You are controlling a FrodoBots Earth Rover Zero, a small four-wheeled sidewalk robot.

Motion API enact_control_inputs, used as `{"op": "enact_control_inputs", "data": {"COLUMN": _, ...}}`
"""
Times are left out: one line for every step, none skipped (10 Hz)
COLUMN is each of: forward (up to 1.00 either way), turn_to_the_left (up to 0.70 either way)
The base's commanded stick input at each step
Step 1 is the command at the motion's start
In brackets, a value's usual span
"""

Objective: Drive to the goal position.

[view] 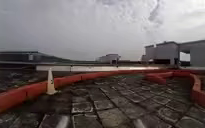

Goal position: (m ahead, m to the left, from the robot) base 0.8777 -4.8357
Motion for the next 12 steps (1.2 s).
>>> {"op": "enact_control_inputs", "data": {"forward": 0.00, "turn_to_the_left": -0.70}}
{"op": "enact_control_inputs", "data": {"forward": 0.00, "turn_to_the_left": -0.70}}
{"op": "enact_control_inputs", "data": {"forward": 0.00, "turn_to_the_left": -0.70}}
{"op": "enact_control_inputs", "data": {"forward": 0.00, "turn_to_the_left": -0.30}}
{"op": "enact_control_inputs", "data": {"forward": 0.00, "turn_to_the_left": -0.15}}
{"op": "enact_control_inputs", "data": {"forward": 0.00, "turn_to_the_left": -0.70}}
{"op": "enact_control_inputs", "data": {"forward": 0.00, "turn_to_the_left": -0.70}}
{"op": "enact_control_inputs", "data": {"forward": 0.00, "turn_to_the_left": -0.70}}
{"op": "enact_control_inputs", "data": {"forward": 0.00, "turn_to_the_left": -0.70}}
{"op": "enact_control_inputs", "data": {"forward": 0.00, "turn_to_the_left": -0.70}}
{"op": "enact_control_inputs", "data": {"forward": 0.00, "turn_to_the_left": -0.70}}
{"op": "enact_control_inputs", "data": {"forward": 0.00, "turn_to_the_left": -0.70}}
